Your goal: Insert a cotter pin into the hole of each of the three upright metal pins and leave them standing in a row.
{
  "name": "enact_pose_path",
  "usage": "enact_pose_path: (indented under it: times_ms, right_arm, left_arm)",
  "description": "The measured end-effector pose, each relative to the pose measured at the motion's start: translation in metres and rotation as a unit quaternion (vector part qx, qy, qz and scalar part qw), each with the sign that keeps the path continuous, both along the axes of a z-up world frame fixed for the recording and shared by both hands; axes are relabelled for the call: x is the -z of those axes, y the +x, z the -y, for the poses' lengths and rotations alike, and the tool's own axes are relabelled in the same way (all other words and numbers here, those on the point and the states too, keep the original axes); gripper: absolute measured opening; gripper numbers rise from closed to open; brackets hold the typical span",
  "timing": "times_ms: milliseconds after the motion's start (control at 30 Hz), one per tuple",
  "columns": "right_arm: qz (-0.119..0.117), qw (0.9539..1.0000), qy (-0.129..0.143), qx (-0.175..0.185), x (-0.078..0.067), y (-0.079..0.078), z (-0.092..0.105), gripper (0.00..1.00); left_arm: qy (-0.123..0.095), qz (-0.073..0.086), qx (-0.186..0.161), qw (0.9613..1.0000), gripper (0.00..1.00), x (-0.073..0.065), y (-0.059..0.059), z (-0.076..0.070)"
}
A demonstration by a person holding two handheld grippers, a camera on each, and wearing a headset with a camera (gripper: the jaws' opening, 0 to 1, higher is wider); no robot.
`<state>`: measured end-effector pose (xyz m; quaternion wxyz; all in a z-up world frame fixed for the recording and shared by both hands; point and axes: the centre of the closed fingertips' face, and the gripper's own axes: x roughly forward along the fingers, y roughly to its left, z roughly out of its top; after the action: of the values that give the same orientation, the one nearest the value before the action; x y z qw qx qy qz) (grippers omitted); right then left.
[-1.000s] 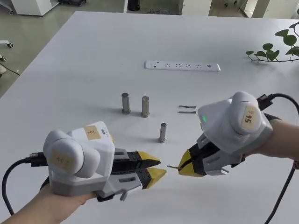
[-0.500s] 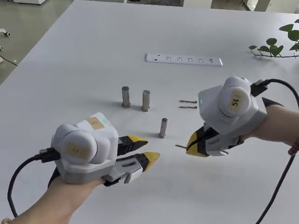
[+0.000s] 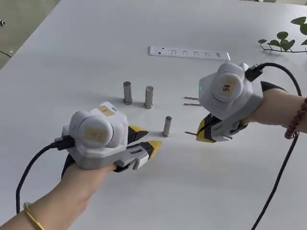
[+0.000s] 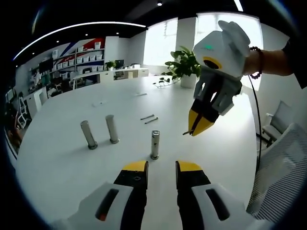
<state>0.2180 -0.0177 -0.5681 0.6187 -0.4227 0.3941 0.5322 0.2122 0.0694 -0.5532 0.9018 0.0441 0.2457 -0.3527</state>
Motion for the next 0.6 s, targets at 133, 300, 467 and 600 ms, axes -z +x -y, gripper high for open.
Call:
enact_pose_path:
  times_ms: [133, 300, 467, 600]
  right_arm:
    - [0.004, 1.0000, -0.004, -0.002, 0.000, 0.007, -0.002, 0.00]
    - [0.009, 0.9999, -0.008, -0.009, 0.002, 0.018, -0.003, 0.00]
    - [0.007, 1.0000, -0.004, -0.005, 0.002, 0.023, -0.008, 0.00]
    - [0.004, 0.9999, -0.004, -0.009, 0.004, 0.024, -0.010, 0.00]
  left_arm:
    - [-0.003, 0.002, -0.008, 1.0000, 0.21, 0.002, 0.010, 0.006]
    - [0.028, 0.019, -0.012, 0.9993, 0.21, 0.011, 0.022, 0.014]
    - [0.031, 0.020, -0.022, 0.9991, 0.20, 0.016, 0.030, 0.018]
    - [0.030, 0.018, -0.033, 0.9988, 0.19, 0.019, 0.036, 0.019]
